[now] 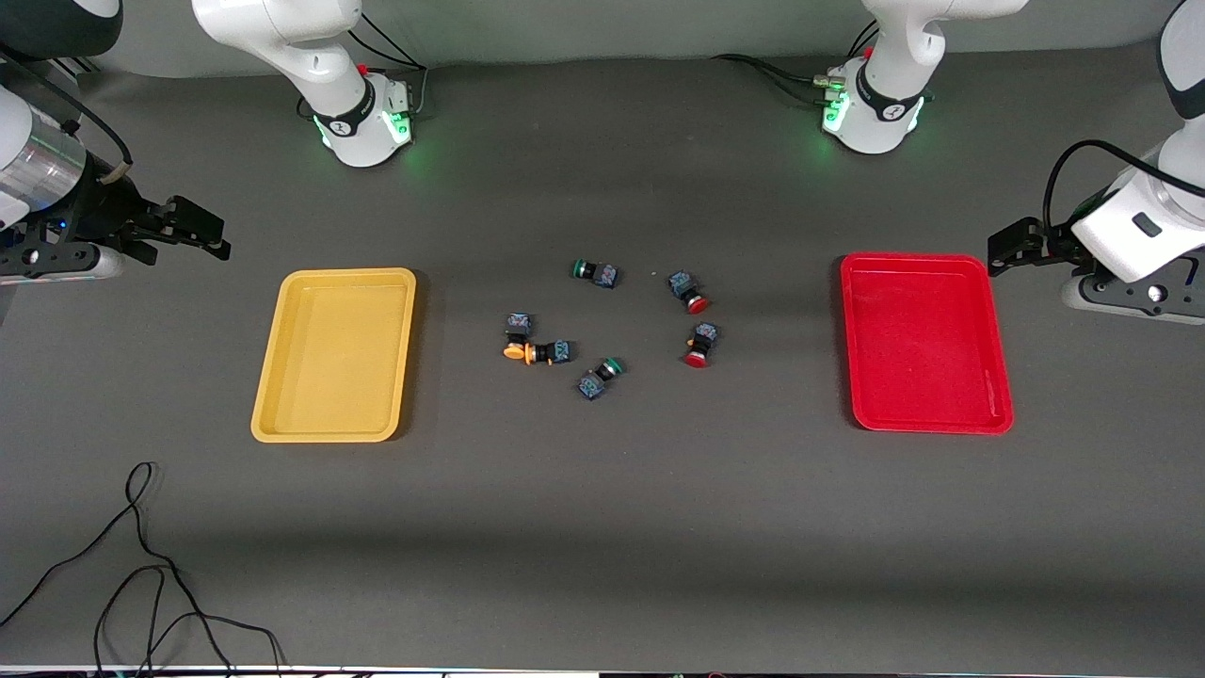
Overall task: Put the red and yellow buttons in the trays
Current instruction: 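Move the right gripper toward the yellow buttons while the left gripper reaches inward, then grasp a yellow button with the right gripper while the left gripper grasps red, then carry the yellow button to its tray while the left gripper lifts red, then drop the yellow button from the right gripper while the left gripper drops red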
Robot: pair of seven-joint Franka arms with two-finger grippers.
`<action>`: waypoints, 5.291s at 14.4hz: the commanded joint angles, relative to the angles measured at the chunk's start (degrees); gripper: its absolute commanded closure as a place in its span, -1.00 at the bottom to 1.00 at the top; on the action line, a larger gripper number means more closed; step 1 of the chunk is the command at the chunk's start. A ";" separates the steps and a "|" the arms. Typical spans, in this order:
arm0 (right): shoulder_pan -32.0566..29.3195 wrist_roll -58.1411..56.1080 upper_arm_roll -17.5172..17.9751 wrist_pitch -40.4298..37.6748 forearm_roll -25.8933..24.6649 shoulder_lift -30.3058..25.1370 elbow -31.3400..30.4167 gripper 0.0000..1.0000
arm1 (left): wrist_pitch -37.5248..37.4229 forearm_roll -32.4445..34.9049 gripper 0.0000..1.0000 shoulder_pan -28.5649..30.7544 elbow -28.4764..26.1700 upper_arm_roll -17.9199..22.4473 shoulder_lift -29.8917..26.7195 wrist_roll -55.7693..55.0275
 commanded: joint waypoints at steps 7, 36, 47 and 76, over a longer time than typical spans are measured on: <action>3.28 8.98 2.22 -1.22 0.38 1.55 0.08 -1.00 | -1.37 0.64 -1.00 -1.09 -0.16 0.44 -2.12 -1.82; 16.13 50.33 16.12 58.55 -15.35 34.51 -22.33 -0.02 | 41.41 -4.28 -1.00 -26.05 -20.63 -12.83 19.40 -63.43; 9.62 30.16 7.89 37.65 -12.91 12.92 -26.89 0.73 | 46.97 -1.82 -0.70 -28.07 -21.96 -12.74 28.90 -68.70; 15.15 69.36 13.66 42.73 6.01 38.89 4.38 -1.00 | 26.97 0.90 0.56 10.25 -27.56 -11.34 3.84 -6.74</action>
